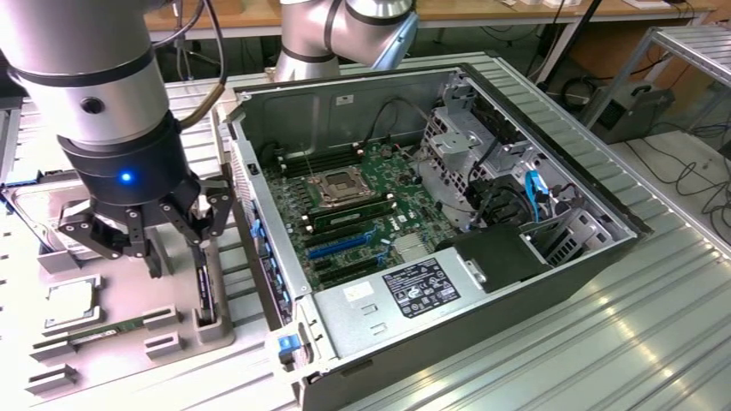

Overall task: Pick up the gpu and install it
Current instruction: 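Pick up the gpu and move the gpu toward the slot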

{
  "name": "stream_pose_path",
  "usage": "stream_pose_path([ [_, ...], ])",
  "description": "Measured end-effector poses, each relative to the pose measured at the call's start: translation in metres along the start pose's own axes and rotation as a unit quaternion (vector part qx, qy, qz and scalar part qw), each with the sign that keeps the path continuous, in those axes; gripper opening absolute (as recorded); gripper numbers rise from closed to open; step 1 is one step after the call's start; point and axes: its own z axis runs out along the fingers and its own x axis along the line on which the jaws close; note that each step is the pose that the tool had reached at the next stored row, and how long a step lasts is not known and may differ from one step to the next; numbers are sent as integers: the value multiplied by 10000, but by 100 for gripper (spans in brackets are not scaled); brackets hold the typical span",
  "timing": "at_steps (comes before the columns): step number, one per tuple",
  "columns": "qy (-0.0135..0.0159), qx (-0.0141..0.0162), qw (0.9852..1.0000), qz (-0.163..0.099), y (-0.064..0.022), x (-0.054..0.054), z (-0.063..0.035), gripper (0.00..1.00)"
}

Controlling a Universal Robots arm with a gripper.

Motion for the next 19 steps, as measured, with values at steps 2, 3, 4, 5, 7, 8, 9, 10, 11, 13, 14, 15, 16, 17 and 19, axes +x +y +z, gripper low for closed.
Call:
stream_pose_path([
  [2,0,0,10000,0,1,-5,3,48],
  [3,0,0,10000,0,1,-8,5,48],
  [4,0,0,10000,0,1,-11,6,48],
  [5,0,0,10000,0,2,-14,7,48],
  [7,0,0,10000,0,2,-19,10,48],
  [8,0,0,10000,0,2,-22,12,48],
  [9,0,0,10000,0,3,-25,13,48],
  [10,0,0,10000,0,3,-28,15,48],
  [11,0,0,10000,0,3,-31,16,48],
  [13,0,0,10000,0,4,-38,19,48],
  [14,0,0,10000,0,4,-42,21,48],
  [15,0,0,10000,0,5,-45,23,48],
  [16,0,0,10000,0,5,-49,25,48],
  [17,0,0,10000,0,5,-53,26,48],
  [19,0,0,10000,0,6,-59,30,48],
])
